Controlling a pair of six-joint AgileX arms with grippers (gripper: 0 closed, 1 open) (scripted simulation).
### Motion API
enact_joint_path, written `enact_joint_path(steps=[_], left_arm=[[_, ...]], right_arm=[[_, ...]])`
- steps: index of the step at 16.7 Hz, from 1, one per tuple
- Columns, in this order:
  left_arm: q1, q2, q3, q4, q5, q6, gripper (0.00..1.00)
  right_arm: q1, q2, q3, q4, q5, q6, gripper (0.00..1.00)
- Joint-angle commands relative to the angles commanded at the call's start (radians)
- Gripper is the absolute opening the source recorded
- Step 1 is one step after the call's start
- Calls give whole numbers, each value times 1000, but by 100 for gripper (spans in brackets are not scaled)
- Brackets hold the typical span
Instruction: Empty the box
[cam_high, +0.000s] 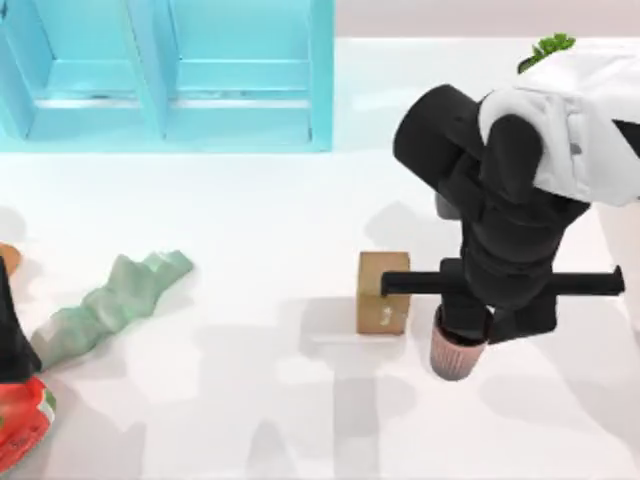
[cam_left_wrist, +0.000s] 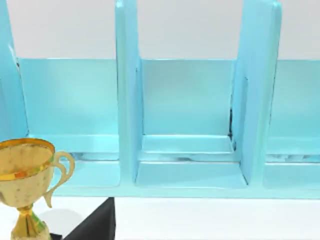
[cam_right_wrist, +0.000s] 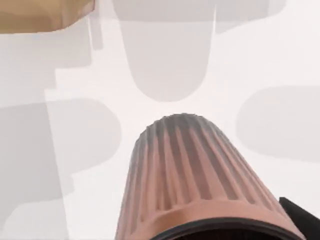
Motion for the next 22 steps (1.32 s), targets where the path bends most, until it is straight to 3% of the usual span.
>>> enact_joint_path(steps=[18, 22], left_arm=[[0, 0, 0, 0, 0, 0, 100], [0, 0, 0, 0, 0, 0, 100]], right_arm=[[10, 62, -113, 171, 1, 12, 0], [10, 62, -113, 171, 1, 12, 30]])
